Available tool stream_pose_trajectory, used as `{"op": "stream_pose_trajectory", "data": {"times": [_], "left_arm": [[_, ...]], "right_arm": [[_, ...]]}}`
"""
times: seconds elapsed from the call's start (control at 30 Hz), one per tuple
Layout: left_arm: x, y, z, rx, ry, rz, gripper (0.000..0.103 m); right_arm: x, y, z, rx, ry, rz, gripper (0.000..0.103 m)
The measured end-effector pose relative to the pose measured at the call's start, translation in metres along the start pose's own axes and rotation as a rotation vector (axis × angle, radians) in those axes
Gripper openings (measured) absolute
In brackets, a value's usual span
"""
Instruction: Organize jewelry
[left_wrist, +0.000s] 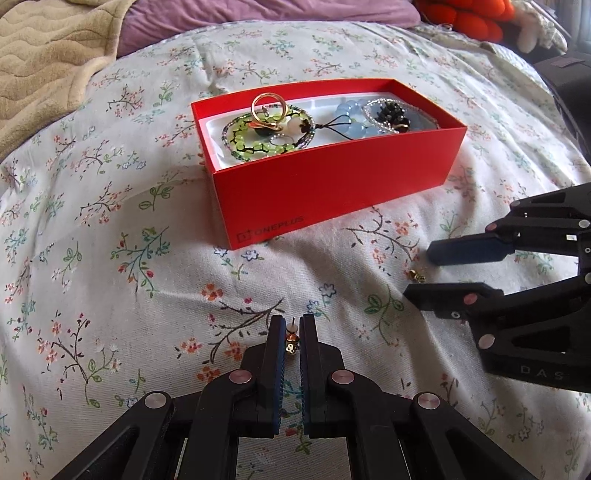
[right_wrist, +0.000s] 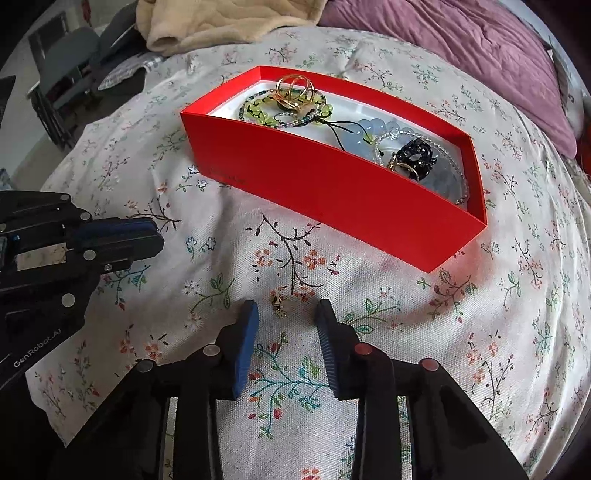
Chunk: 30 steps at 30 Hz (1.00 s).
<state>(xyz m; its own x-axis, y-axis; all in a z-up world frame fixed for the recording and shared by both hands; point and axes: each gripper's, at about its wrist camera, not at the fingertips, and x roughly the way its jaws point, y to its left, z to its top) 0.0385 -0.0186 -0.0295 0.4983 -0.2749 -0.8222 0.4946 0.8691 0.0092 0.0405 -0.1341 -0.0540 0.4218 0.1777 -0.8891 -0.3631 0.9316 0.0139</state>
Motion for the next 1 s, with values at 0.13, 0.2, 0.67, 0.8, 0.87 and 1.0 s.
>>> {"op": "stream_pose_trajectory", "data": {"times": [0.13,0.2,0.67,0.8,0.87,1.0], "left_arm": [[0.001,0.001,-0.001,-0.004,0.007,0.002,0.002],[0.004,0.001,0.000,-0.001,0.011,0.004,0.002],[0.003,0.007,0.006,-0.045,0.013,0.016,0.002],[-0.003,0.012,0.010,-0.066,0.006,0.014,0.002],[-0.007,0.014,0.013,-0.082,-0.001,0.013,0.002],[-0.016,0.020,0.020,-0.121,-0.010,0.003,0.002]], "right_arm": [[0.000,0.001,0.001,-0.001,-0.003,0.003,0.019],[0.000,0.001,0.002,-0.002,0.001,0.004,0.012],[-0.010,0.001,0.004,0.015,0.017,-0.016,0.007],[-0.020,-0.002,0.005,0.030,0.011,-0.013,0.007],[-0.026,-0.002,0.007,0.033,-0.003,-0.009,0.007],[-0.042,-0.003,0.013,0.046,-0.042,0.003,0.007]]}}
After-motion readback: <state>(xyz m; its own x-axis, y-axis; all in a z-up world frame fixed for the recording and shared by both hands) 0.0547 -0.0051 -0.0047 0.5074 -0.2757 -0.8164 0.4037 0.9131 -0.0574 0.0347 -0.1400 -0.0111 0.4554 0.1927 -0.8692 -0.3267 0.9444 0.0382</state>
